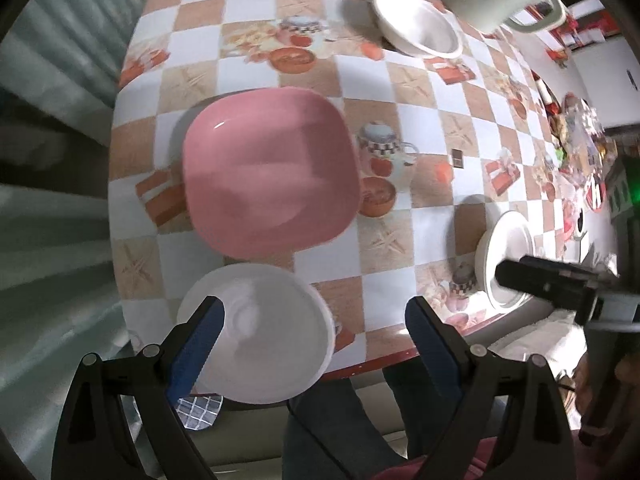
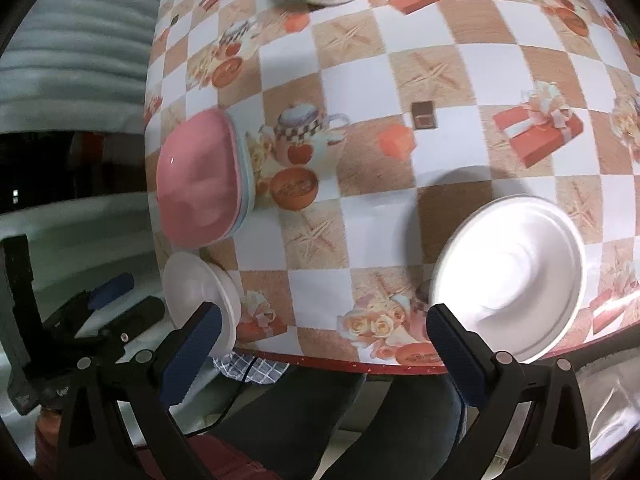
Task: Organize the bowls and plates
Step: 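Withdraw both grippers and move them toward the round white plate, then close both grippers on the rim of the white plate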
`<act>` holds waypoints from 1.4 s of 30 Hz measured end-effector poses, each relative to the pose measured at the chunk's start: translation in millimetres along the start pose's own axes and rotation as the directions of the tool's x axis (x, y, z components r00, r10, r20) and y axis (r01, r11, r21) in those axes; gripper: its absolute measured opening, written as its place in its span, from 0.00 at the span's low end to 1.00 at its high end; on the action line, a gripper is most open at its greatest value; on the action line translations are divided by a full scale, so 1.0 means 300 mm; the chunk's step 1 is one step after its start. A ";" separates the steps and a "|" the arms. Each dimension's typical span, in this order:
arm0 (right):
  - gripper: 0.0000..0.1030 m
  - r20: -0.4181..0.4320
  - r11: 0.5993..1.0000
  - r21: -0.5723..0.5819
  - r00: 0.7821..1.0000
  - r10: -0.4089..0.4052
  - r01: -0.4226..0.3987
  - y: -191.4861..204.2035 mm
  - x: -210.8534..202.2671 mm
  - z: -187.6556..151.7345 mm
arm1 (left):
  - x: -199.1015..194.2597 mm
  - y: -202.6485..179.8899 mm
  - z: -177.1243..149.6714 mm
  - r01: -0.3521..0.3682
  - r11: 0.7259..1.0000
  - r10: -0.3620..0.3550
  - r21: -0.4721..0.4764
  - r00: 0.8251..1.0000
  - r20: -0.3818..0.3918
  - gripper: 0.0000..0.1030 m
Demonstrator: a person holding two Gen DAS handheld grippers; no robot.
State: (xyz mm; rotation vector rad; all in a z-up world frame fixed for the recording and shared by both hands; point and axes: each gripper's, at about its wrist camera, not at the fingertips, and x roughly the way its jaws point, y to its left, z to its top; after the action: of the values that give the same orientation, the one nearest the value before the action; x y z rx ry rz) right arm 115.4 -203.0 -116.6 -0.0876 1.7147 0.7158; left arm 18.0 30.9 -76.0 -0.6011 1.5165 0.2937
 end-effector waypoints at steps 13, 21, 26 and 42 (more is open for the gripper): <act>1.00 0.064 0.984 0.176 0.997 -0.038 0.026 -0.247 -0.096 -0.022 | 0.055 -0.202 0.056 0.022 0.990 -0.015 0.137 0.998 -0.054 0.91; 1.00 0.056 0.964 0.250 0.993 -0.103 0.086 -0.417 -0.114 -0.049 | 0.142 -0.383 0.056 0.023 0.961 0.009 0.274 0.993 -0.115 0.91; 1.00 0.015 0.951 0.287 0.992 -0.126 0.116 -0.520 -0.081 -0.072 | 0.227 -0.493 0.061 0.038 0.944 0.015 0.327 0.987 -0.159 0.91; 1.00 -0.041 0.957 0.256 0.990 -0.133 0.139 -0.626 0.032 -0.028 | 0.410 -0.641 0.091 -0.056 0.957 0.102 0.284 0.984 -0.149 0.91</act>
State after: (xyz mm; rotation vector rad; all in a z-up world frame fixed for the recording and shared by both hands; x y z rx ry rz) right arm 185.1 -355.8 -201.8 -0.0320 1.7908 0.3864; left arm 151.3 -135.3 -162.5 -0.3467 1.7058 0.0891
